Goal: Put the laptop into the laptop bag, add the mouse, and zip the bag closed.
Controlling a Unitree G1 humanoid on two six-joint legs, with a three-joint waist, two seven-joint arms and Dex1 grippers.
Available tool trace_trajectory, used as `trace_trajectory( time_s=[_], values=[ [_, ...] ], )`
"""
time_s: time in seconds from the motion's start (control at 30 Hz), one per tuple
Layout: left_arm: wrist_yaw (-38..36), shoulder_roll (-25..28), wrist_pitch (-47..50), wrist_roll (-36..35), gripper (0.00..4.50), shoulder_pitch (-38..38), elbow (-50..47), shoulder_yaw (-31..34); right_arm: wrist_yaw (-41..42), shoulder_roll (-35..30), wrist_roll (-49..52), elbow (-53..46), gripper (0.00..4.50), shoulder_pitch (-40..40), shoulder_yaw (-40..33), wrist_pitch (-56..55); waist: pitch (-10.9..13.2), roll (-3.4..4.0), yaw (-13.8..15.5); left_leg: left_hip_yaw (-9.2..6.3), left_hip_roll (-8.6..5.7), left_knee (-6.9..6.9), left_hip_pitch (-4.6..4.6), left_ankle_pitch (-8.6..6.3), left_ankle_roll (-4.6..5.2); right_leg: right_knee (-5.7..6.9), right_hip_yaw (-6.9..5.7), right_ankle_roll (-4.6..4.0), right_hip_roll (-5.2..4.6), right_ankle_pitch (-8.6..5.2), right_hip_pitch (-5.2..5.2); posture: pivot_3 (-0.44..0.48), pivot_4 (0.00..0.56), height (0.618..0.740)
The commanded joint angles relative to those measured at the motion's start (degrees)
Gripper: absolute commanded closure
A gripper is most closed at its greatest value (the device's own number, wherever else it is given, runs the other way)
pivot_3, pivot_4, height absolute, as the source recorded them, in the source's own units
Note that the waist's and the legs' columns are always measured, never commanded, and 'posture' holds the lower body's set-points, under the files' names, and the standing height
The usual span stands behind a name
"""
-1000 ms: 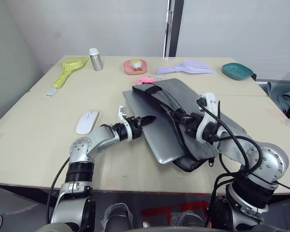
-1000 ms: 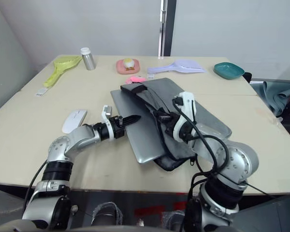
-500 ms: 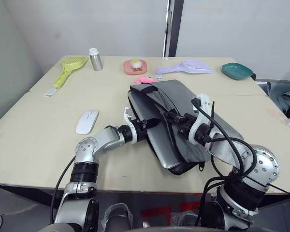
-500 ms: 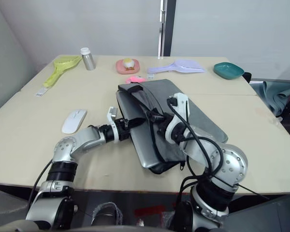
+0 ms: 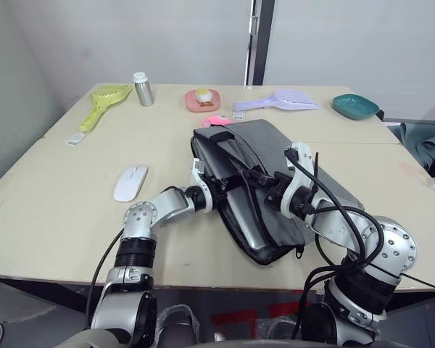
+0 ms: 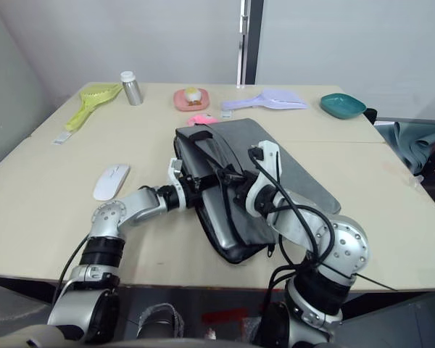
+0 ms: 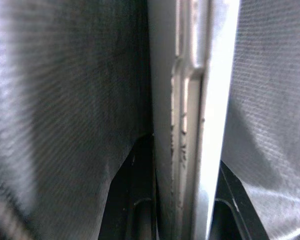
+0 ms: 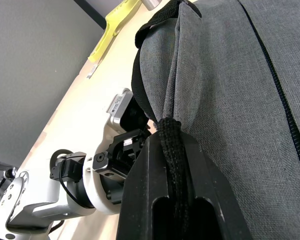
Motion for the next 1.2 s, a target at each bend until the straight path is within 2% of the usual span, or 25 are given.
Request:
trace_trajectory(
  time_s=[0.03,0.47,0.53,0.7,0.83,0.93,1.03,1.13,1.2],
  values=[
    [-3.3,-1.1,0.1,0.3,4.13,-3.2,-2.1,1.0,-0.3,1.8,3.0,-0.3,4.47,-0.9,-0.2,0.1,0.0,0.0,0.0,0.0,0.0,0.0,0.0,0.0,0.0,0.0,0.0,0.0,0.0,0.0,0.0,0.0,0.15,0.74],
    [-3.9,-4.3,-1.4,5.8,4.2,-5.8,-1.2,3.5,-3.3,1.3,7.2,0.8,4.5,-0.1,1.0,-1.7,0.0,0.0,-0.1,0.0,-0.01,0.0,-0.02,0.0,0.0,0.0,0.0,0.01,-0.01,0.01,-0.01,0.0,0.15,0.74],
    [-3.6,-4.0,-0.7,5.5,3.16,-5.6,-1.8,4.1,-3.9,0.5,8.2,1.2,4.5,0.2,1.0,-2.1,0.0,0.0,-0.1,-0.01,-0.01,0.0,-0.03,0.0,0.0,0.0,-0.01,0.01,-0.01,0.01,-0.02,0.0,0.15,0.74],
    [-3.5,-2.9,1.1,5.7,1.44,-5.3,-2.7,4.8,-5.3,-2.2,10.9,2.3,4.5,0.3,1.1,-3.8,0.0,0.0,0.0,-0.01,-0.02,-0.01,-0.03,0.0,0.0,-0.01,-0.01,0.01,-0.01,0.01,-0.01,0.0,0.15,0.74],
    [-2.4,-1.0,3.4,3.5,0.06,-3.9,-5.6,5.8,-6.0,-7.3,13.7,4.4,4.5,0.4,0.8,-6.0,0.0,0.0,0.0,-0.02,-0.02,-0.01,-0.03,0.0,0.0,0.0,-0.02,0.02,-0.01,0.01,0.0,0.0,0.15,0.74],
    [-0.1,1.5,6.7,-1.7,0.06,-2.3,-8.3,6.8,-6.1,-12.7,16.0,6.8,4.5,0.5,0.7,-8.2,0.0,0.01,0.0,-0.03,-0.02,-0.01,-0.03,0.0,0.0,0.0,-0.03,0.02,-0.01,0.01,0.0,0.0,0.15,0.74],
    [3.2,5.3,9.0,-10.3,0.06,-1.0,-9.8,6.8,-6.0,-17.5,18.0,9.4,4.5,0.2,1.0,-10.5,0.0,0.01,0.3,-0.03,-0.03,0.02,-0.02,0.0,-0.01,0.02,-0.02,0.03,-0.02,0.01,0.03,0.0,0.15,0.74],
    [6.8,11.3,9.0,-21.3,0.06,1.3,-11.7,5.0,-5.2,-21.9,19.1,11.7,4.5,0.3,1.8,-12.5,0.0,0.04,0.4,-0.07,-0.03,0.08,-0.02,0.03,-0.04,0.08,-0.03,0.06,-0.02,0.03,0.04,0.0,0.15,0.74],
    [6.2,15.0,9.9,-24.6,0.06,3.2,-13.3,4.7,-4.4,-24.4,19.1,13.0,4.5,0.4,2.5,-13.7,-0.1,0.14,0.3,-0.06,-0.04,0.08,0.0,0.03,-0.05,0.07,-0.01,0.06,-0.02,0.03,0.05,0.0,0.15,0.74]
  ],
)
